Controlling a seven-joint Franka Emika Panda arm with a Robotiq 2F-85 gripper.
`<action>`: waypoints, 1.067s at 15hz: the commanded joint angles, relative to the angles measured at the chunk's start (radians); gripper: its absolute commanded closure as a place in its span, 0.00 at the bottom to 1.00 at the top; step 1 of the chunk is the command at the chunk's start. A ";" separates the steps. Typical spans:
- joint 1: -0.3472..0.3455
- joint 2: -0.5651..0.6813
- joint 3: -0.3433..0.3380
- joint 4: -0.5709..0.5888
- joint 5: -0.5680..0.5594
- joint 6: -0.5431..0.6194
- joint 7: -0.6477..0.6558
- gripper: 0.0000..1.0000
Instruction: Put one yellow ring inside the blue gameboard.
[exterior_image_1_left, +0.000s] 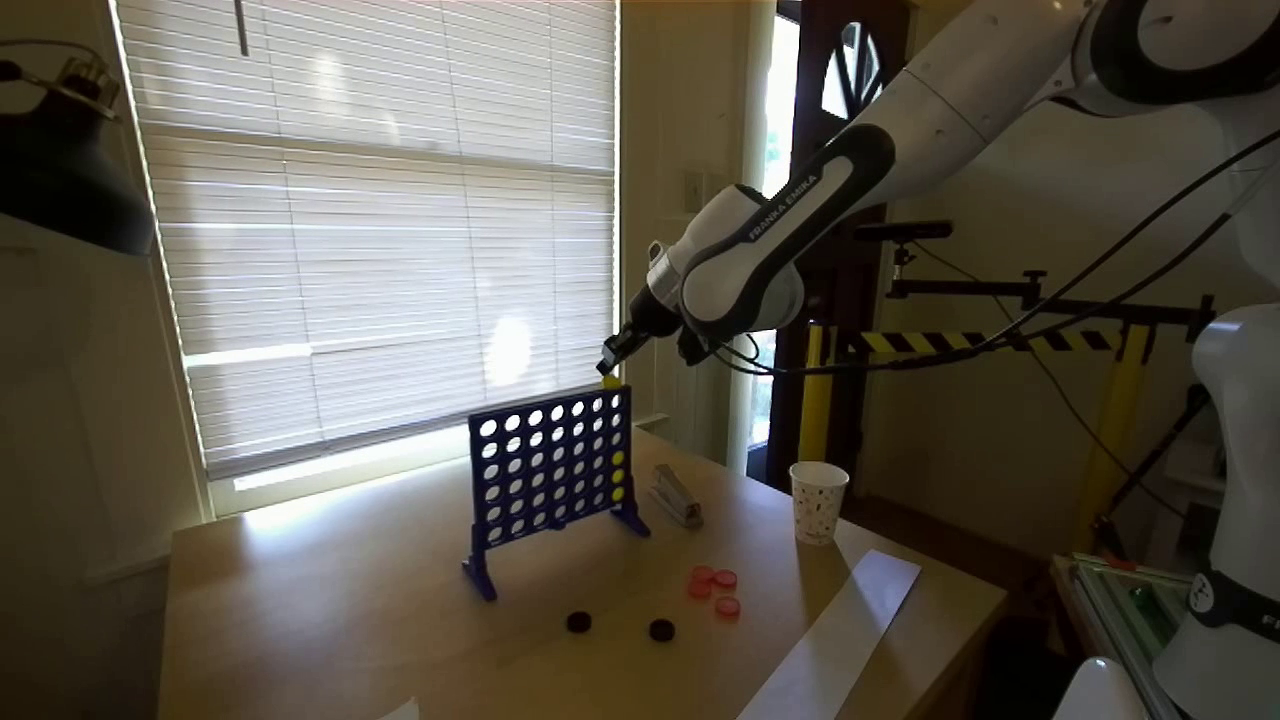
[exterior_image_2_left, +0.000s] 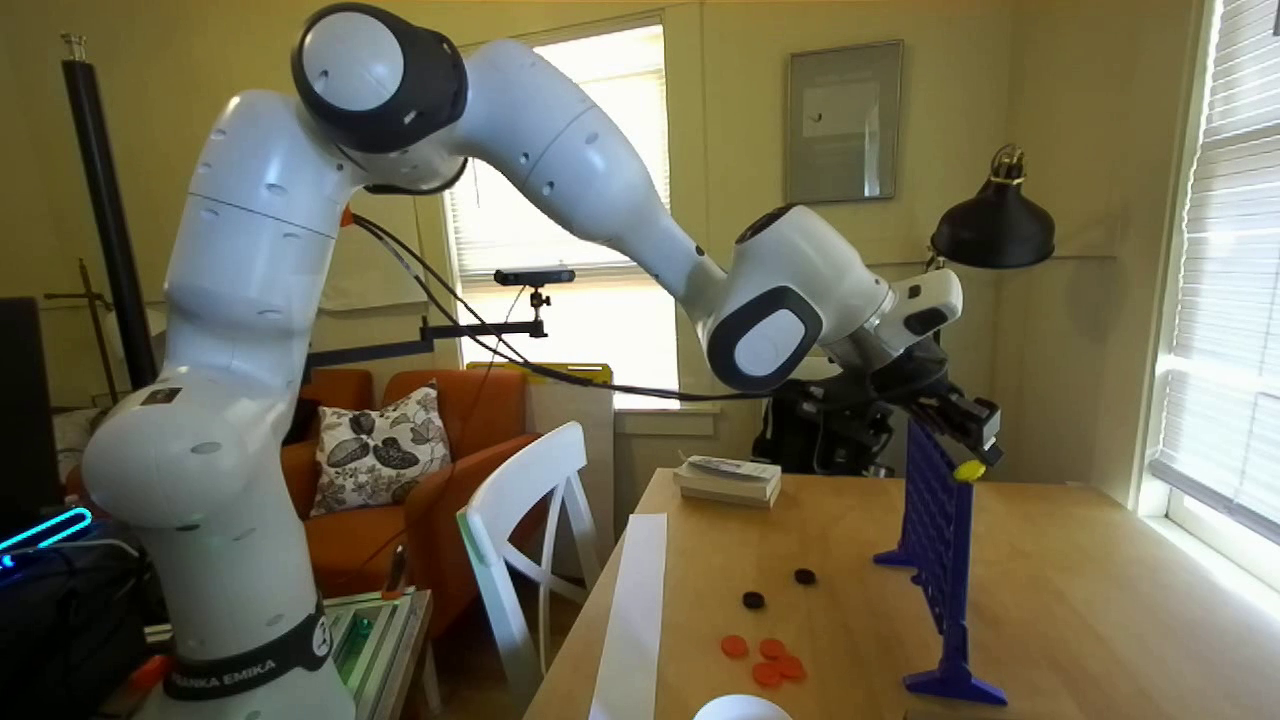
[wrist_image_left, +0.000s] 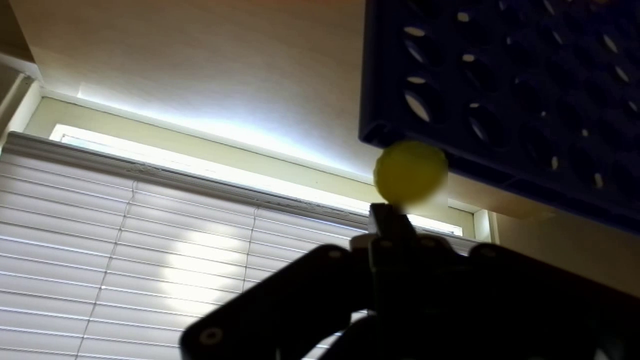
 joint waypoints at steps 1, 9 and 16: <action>-0.003 -0.015 0.002 0.000 -0.004 -0.030 -0.006 1.00; 0.004 -0.044 0.000 -0.018 -0.012 -0.069 -0.018 1.00; 0.006 -0.058 -0.002 -0.024 -0.013 -0.088 -0.019 1.00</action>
